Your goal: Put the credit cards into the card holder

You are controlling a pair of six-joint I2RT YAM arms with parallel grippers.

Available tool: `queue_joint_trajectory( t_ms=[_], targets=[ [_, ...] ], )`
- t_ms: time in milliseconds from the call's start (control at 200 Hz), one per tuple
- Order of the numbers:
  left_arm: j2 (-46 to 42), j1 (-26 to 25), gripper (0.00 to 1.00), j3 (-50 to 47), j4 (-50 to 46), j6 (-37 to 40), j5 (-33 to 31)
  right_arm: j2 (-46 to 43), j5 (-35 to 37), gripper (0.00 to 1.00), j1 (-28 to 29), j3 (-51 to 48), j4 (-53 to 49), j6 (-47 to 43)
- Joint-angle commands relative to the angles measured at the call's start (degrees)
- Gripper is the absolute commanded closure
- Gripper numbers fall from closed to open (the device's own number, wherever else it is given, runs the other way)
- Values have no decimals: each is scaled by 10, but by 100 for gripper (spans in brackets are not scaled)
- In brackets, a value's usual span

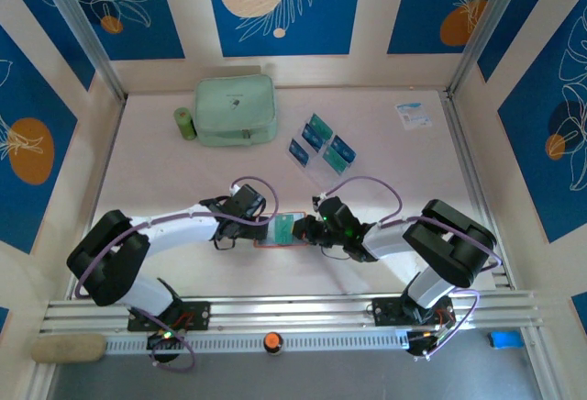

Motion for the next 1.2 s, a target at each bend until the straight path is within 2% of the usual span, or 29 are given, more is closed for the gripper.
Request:
queue_joint_trajectory(
  t_ms=[0,775,910,995,1075,1195],
  targets=[
    [2,-6,0,-11,-15,-5,-9,8,-10,100,4,12,-21,-2],
    [-4,-6,0,-6,-17,-3,-10,62,-55,100,3,68,-63,-14],
    [-16,-5,0,4,-26,-3,-10,46,-80,76,-7,102,-142,-56],
    [-32,-3,0,11,-34,-7,-10,16,-81,65,-20,123,-213,-91],
    [-45,0,0,15,-41,-11,-8,-10,-77,61,-30,142,-270,-118],
    [-59,8,0,15,-51,-21,-5,-26,-76,62,-38,173,-331,-152]
  ],
)
